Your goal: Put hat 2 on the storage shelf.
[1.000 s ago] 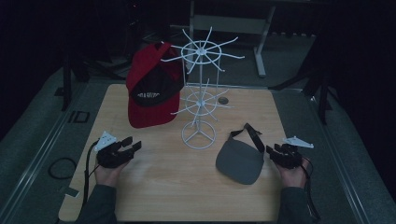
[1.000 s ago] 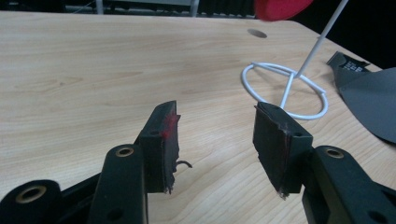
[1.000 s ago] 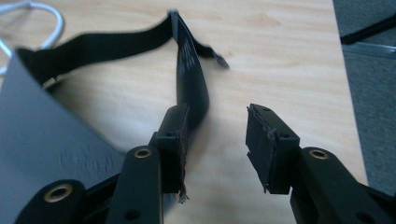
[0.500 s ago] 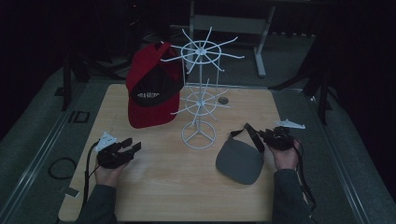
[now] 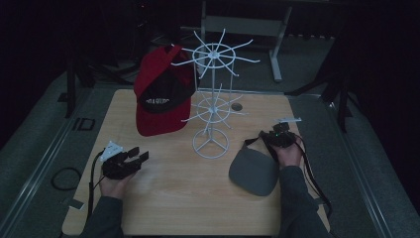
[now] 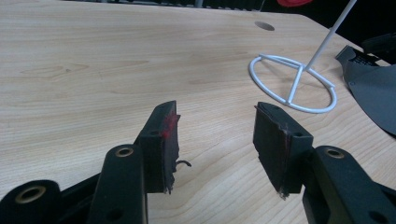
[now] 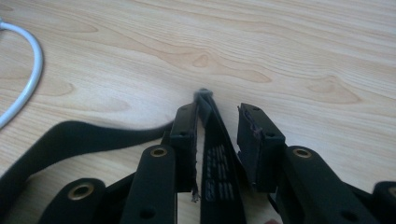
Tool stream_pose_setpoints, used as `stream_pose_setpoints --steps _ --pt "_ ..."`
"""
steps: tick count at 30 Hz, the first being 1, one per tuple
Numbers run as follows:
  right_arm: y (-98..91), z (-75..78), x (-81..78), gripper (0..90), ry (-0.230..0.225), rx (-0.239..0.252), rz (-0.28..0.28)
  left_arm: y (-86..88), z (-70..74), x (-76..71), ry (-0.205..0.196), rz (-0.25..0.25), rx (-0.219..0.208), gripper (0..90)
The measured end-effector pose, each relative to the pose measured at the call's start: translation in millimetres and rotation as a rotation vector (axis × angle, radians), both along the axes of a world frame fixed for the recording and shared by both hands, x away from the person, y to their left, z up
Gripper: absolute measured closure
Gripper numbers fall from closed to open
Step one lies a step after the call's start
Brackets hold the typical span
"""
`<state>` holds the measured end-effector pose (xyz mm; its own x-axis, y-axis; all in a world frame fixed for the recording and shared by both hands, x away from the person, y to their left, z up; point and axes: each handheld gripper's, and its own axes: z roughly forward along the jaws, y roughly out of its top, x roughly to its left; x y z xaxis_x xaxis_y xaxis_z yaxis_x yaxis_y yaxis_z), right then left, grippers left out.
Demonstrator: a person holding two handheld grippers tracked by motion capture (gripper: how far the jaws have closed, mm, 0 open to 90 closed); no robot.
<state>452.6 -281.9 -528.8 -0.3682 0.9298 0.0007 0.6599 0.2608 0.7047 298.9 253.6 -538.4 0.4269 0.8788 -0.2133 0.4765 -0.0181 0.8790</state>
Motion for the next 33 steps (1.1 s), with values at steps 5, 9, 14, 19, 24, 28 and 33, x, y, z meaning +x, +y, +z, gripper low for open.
stream_pose_setpoints --steps 5,9,14,19,24,28,33 --pt "9.4 -4.8 13.2 68.0 0.065 -0.058 0.031 0.5 0.0 -0.6 0.000 0.004 -0.003 50.7" --pt "10.0 -10.1 18.8 70.2 0.100 -0.073 0.019 0.7 -0.1 -1.0 0.000 0.005 -0.002 50.7" --pt "10.5 -14.9 24.0 84.7 0.114 -0.058 0.032 0.8 -0.2 -0.9 0.000 0.005 -0.002 50.7" --pt "10.8 -12.0 21.5 88.2 0.073 -0.019 0.027 1.7 -0.2 -1.1 0.000 0.006 -0.004 50.8" --pt "10.6 3.7 8.2 88.3 -0.039 0.049 0.029 1.4 -0.3 -1.6 -0.003 0.008 -0.006 50.7" --pt "7.9 21.4 -3.0 88.3 -0.123 0.113 0.029 1.0 -0.3 -1.7 0.000 0.008 -0.005 50.8" --pt "2.8 41.4 -15.0 88.3 -0.191 0.152 0.032 2.1 -0.1 -2.2 -0.003 0.015 -0.010 50.8"
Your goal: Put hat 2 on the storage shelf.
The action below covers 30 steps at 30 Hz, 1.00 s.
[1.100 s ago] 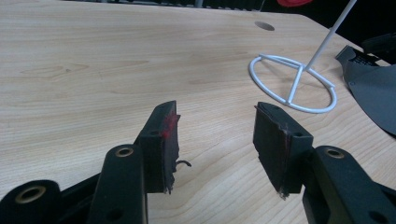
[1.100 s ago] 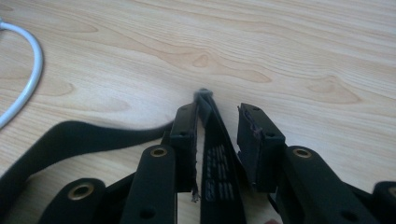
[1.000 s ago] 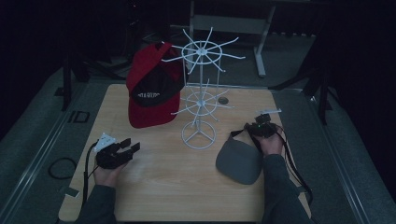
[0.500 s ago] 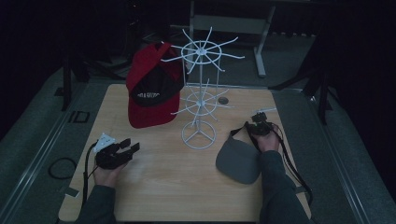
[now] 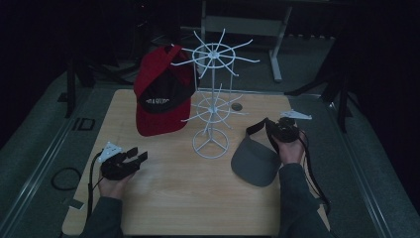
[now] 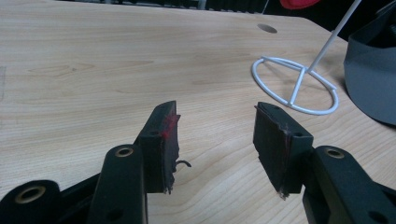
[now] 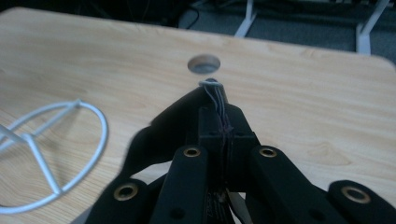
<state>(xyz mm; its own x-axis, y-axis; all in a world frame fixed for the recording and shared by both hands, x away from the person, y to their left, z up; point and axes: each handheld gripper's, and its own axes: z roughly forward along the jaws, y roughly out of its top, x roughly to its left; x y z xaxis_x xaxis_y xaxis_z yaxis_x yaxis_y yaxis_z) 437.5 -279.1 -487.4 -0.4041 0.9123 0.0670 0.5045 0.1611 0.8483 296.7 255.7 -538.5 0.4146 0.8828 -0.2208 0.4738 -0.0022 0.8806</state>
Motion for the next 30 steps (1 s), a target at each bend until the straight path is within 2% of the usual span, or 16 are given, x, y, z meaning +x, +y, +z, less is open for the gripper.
stream_pose_setpoints --steps 4,9,18,30 --pt "-3.6 10.0 -7.2 88.3 -0.042 0.036 0.003 0.0 0.0 -0.1 -0.001 0.000 0.001 50.7" --pt "-6.5 21.2 -16.7 88.4 -0.091 0.105 0.010 0.1 0.0 0.0 0.001 0.000 0.001 50.7" --pt "-4.5 43.7 -32.7 88.3 -0.166 0.143 0.047 -0.1 -0.2 0.0 0.002 -0.002 0.001 50.7" --pt "0.4 73.4 -56.0 88.3 -0.257 0.150 0.090 0.0 -0.5 0.4 0.003 -0.001 0.000 50.8"
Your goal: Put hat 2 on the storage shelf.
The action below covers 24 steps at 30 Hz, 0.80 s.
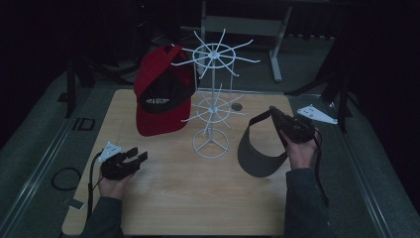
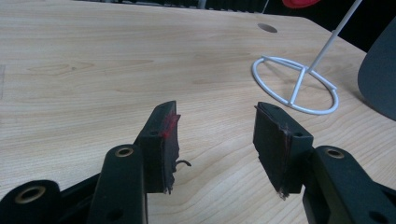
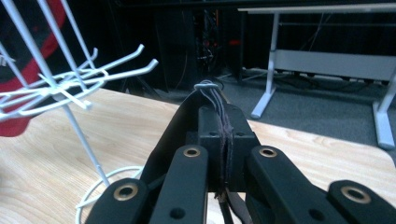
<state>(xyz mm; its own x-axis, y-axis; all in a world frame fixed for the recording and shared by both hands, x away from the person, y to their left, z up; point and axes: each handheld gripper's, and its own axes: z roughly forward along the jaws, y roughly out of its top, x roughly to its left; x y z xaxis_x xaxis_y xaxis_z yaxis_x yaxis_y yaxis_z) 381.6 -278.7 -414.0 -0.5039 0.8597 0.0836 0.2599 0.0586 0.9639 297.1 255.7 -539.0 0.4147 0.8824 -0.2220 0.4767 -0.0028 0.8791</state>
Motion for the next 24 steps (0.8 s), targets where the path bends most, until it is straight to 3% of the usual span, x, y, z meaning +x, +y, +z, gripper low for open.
stream_pose_setpoints --steps 10,24 --pt "4.8 19.4 -13.9 88.3 -0.062 -0.005 0.030 -0.3 -0.1 0.1 0.001 0.000 -0.001 50.7" --pt "6.1 28.4 -19.3 88.2 -0.091 -0.012 0.045 0.1 0.1 0.0 0.001 0.001 -0.002 50.7"
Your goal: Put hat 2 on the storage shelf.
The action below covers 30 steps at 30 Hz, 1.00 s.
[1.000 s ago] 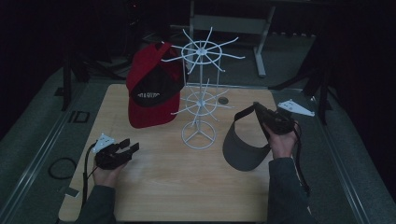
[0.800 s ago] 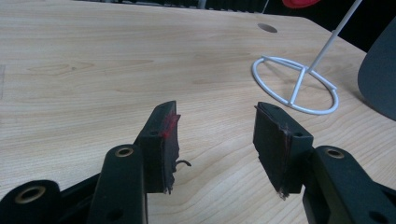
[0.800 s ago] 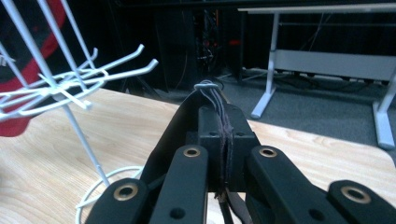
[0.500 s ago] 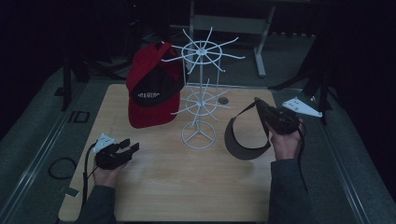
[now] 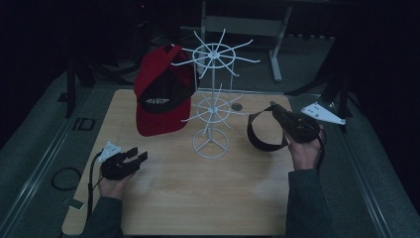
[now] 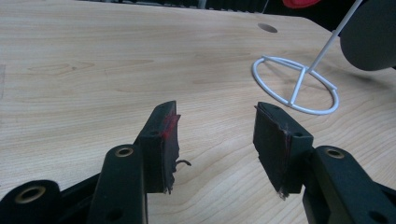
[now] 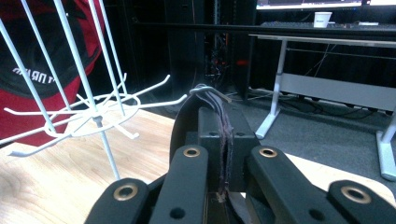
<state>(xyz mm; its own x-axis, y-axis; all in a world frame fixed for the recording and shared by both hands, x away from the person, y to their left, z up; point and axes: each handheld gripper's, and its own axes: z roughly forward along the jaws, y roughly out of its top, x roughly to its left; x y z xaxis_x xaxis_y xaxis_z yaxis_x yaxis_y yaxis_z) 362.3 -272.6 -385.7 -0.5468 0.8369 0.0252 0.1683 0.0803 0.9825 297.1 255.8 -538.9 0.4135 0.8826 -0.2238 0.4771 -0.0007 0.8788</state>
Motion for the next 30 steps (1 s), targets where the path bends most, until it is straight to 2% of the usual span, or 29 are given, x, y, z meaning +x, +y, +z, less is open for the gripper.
stream_pose_setpoints --steps 5,16,30 --pt "-0.4 3.3 -3.8 88.2 -0.012 0.000 0.007 0.0 0.0 0.1 -0.002 0.000 -0.001 50.7" --pt "3.8 14.3 -16.5 88.2 -0.044 0.004 0.059 -0.2 0.1 -0.1 -0.001 -0.002 0.001 50.7" --pt "9.2 29.7 -20.2 88.2 -0.082 -0.011 0.087 0.1 0.2 -0.1 -0.002 -0.001 0.001 50.7"
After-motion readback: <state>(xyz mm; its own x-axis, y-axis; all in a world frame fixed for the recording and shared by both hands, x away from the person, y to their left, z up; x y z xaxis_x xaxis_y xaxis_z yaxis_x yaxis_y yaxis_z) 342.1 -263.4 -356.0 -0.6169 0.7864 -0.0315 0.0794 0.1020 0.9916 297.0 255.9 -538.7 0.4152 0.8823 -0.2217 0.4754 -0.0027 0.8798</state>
